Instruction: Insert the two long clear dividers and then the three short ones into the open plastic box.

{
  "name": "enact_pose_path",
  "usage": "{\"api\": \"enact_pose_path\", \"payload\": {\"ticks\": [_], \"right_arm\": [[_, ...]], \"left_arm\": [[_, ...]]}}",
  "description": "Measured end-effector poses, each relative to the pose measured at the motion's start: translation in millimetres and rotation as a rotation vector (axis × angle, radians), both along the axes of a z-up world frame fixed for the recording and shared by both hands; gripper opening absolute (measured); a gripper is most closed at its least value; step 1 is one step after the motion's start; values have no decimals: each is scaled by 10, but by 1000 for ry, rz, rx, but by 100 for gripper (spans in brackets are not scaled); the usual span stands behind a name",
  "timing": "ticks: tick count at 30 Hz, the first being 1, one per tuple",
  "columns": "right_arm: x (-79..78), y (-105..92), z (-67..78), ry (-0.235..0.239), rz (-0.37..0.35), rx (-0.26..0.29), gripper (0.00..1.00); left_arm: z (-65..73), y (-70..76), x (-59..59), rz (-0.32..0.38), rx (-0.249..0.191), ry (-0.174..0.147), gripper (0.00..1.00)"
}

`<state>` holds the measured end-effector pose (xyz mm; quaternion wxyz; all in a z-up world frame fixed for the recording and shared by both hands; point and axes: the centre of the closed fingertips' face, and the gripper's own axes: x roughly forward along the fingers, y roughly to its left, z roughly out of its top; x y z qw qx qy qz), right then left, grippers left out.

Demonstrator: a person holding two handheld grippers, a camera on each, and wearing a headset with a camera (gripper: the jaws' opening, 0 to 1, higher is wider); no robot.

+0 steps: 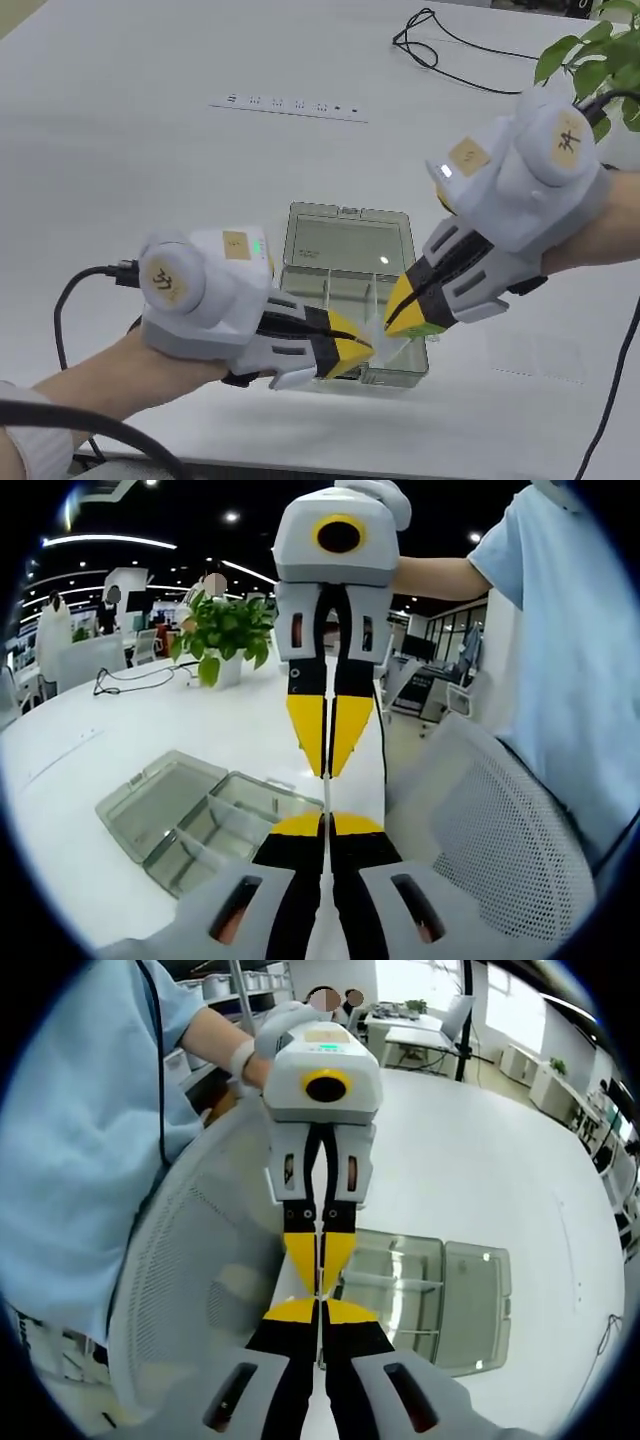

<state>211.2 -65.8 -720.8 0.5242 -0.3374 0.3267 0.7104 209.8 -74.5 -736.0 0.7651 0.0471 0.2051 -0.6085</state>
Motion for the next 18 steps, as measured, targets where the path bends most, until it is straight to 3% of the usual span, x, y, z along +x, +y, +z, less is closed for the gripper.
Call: {"api": "enact_pose_path", "payload": {"ticks": [6,8,12,13,15,18], "right_arm": [[33,73,33,-5,-17,-3,2],[82,100,47,-9,-42,-2,2],[173,142,32,-28,-78,-11,2],[214,160,31,-39,-92,-13,2],[236,189,29,-43,-96,-17,2],[287,239,17,-45,-110,-16,2]], "left_arm": [[-6,123,67,64,-12,21,5],[-13,167,88,82,-10,15,10],[-39,284,125,129,-7,27,18],[-49,334,134,153,-11,46,21],[-74,394,153,175,3,36,27],[-103,489,149,209,10,47,32]]}}
